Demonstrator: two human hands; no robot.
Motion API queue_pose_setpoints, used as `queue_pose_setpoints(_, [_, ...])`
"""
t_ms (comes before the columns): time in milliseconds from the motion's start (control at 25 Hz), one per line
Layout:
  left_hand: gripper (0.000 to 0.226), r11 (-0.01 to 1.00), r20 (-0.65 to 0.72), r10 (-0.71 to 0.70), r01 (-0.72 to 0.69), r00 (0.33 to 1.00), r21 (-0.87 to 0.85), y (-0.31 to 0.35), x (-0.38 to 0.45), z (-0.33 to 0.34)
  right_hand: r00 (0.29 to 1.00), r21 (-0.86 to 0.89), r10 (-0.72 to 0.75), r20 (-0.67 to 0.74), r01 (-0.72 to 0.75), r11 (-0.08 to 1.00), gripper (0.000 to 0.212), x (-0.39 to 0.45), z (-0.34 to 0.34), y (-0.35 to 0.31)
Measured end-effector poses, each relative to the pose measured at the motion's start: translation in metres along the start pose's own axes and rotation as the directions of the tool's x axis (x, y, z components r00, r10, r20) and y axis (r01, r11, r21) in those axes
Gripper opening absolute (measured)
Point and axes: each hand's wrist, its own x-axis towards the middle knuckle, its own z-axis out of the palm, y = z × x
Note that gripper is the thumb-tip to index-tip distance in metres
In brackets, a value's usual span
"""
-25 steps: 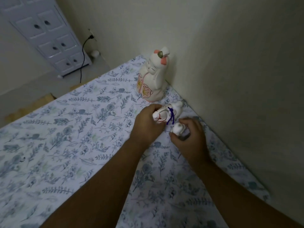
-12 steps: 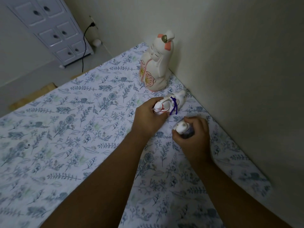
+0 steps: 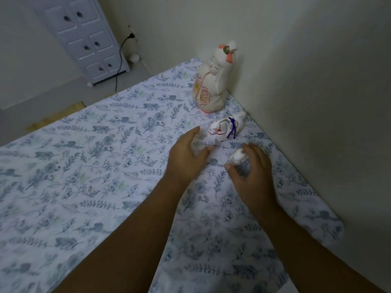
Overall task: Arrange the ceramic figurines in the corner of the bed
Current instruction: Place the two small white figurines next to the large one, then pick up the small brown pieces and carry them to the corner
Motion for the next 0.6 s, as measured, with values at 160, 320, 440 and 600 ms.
queue_pose_setpoints(160, [0.063,0.98,-0.059,-0.002,0.014,0.998,0.2,-0.029,-0.084,-0.067,0.978,-0.109,-0.121,0.169,0.141,0.984,0.063,-0.04,0.015,-0.05])
queue_pose_setpoints(320, [0.06,0.93,-0.194,-0.049,0.116,0.98,0.349,-0.068,-0.184,-0.149,0.873,-0.08,-0.262,0.412,0.321,0.944,0.061,-0.112,0.06,-0.119])
queue_pose_setpoints(440, [0.063,0.917,-0.269,-0.139,0.227,0.953,0.328,-0.101,-0.26,-0.203,0.731,-0.003,-0.369,0.574,0.453,0.892,0.067,-0.177,0.096,-0.162])
queue_pose_setpoints(600, [0.074,0.914,-0.237,-0.31,0.357,0.921,0.19,-0.148,-0.335,-0.249,0.587,0.125,-0.36,0.725,0.402,0.907,0.08,-0.243,0.137,-0.202])
